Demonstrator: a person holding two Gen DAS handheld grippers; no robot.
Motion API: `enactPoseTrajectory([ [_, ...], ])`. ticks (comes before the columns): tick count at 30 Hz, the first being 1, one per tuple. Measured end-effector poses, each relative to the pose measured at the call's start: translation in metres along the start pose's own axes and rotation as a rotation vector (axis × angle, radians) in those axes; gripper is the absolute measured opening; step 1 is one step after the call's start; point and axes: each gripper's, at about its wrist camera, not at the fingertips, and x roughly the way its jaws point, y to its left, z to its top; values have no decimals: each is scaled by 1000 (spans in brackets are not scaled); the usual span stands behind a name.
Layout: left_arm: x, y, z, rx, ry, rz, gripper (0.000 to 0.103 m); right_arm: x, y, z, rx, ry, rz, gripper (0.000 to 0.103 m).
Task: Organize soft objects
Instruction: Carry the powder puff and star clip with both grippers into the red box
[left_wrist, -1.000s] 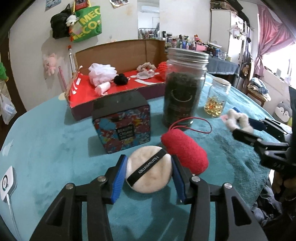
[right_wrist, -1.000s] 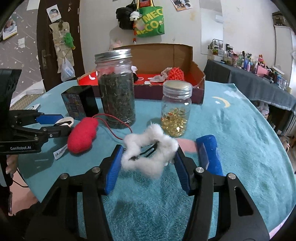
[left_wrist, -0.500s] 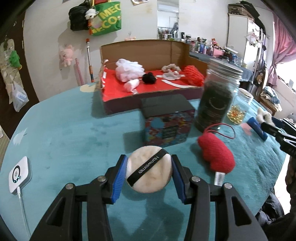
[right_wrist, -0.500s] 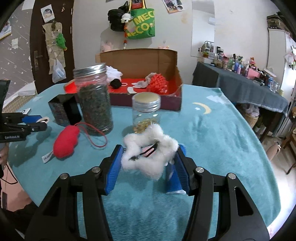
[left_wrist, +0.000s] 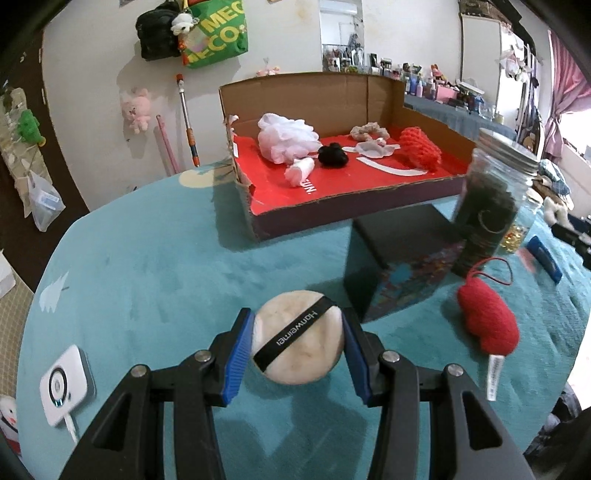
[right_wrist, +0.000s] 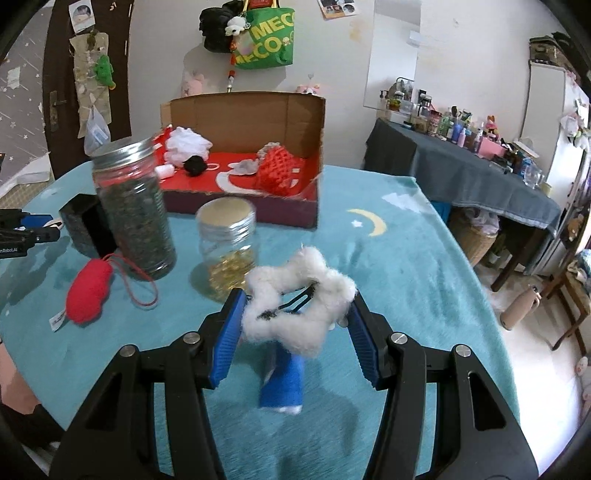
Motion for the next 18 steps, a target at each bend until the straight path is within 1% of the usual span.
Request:
enactPoseTrajectory([
  [3, 6, 5, 7, 14, 13, -12, 49, 6, -8, 7, -7, 15, -6, 53],
  [7, 16, 12, 18, 41, 15, -24, 49, 16, -17, 16, -32, 26, 20, 53],
  [13, 26, 15, 36, 129, 10, -54, 49, 35, -22, 32, -115, 34, 76, 53],
  [16, 30, 15, 43, 169, 5, -72, 49, 46, -21, 40, -179, 32, 84, 53],
  [18, 33, 16, 48, 185, 2, -84, 49, 51, -20, 44, -212, 26, 105, 53],
])
